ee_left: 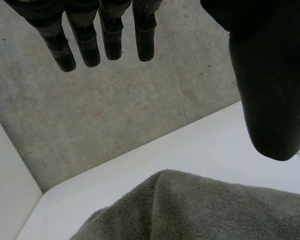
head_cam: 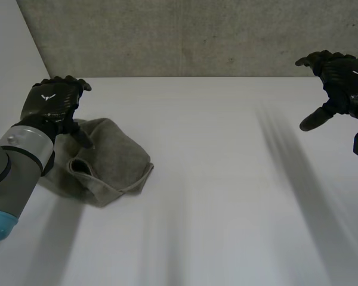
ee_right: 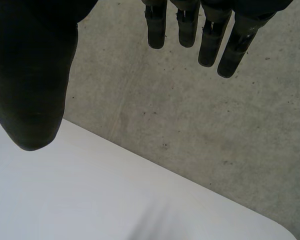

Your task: Fold the towel.

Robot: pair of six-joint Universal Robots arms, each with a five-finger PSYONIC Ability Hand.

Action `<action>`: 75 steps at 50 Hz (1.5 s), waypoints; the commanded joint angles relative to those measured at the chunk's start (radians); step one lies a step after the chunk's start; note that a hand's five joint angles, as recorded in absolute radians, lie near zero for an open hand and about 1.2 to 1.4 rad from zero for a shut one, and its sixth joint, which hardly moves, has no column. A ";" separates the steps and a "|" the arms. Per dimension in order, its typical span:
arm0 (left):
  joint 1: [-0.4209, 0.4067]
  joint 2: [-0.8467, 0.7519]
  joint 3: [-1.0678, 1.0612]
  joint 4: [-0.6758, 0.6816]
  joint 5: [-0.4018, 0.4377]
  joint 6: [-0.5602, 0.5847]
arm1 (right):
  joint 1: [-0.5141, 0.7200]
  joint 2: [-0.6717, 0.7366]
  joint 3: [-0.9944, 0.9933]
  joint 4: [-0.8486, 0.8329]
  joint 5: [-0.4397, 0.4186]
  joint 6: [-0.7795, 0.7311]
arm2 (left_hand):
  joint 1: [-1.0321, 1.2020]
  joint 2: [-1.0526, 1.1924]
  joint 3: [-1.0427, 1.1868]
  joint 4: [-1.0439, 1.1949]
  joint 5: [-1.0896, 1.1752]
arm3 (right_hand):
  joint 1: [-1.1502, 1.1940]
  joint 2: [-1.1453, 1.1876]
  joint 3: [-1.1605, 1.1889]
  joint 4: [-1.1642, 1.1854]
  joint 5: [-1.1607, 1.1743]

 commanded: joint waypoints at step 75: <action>-0.501 -0.409 0.394 0.025 0.063 -0.031 | 0.010 0.220 0.062 -0.040 -0.004 -0.096 | 1.141 1.149 -0.052 -0.059 1.169 | -0.056 -0.076 -0.043 -0.076 -0.061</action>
